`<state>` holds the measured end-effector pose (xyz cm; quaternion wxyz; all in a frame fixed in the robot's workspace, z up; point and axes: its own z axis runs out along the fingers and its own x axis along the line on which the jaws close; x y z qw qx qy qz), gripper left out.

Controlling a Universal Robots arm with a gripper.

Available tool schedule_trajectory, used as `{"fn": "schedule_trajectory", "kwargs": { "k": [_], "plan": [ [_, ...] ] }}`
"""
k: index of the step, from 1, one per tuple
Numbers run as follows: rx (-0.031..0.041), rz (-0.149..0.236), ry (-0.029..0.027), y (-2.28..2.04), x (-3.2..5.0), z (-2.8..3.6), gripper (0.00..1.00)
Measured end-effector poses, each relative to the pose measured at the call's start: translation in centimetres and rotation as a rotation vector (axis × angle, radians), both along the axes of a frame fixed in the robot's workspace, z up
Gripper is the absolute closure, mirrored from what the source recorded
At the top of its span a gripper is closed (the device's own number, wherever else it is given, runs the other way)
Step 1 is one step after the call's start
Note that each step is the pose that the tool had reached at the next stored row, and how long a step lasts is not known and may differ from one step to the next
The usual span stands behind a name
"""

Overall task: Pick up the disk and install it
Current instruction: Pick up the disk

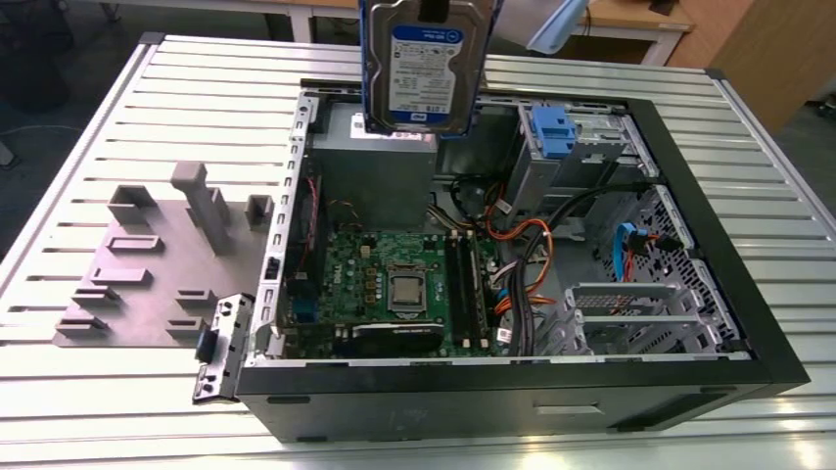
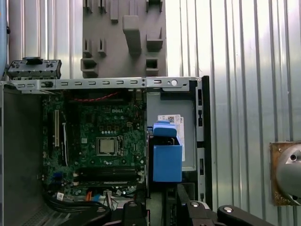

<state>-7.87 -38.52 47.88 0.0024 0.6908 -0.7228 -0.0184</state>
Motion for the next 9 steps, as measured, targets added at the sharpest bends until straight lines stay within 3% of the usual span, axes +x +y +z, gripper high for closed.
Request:
{"fn": "schedule_trajectory", "kwargs": {
  "k": [9],
  "plan": [
    [0.0000, 0.000, 0.0000, -1.96, 0.15, 0.00, 0.65]
  ]
}}
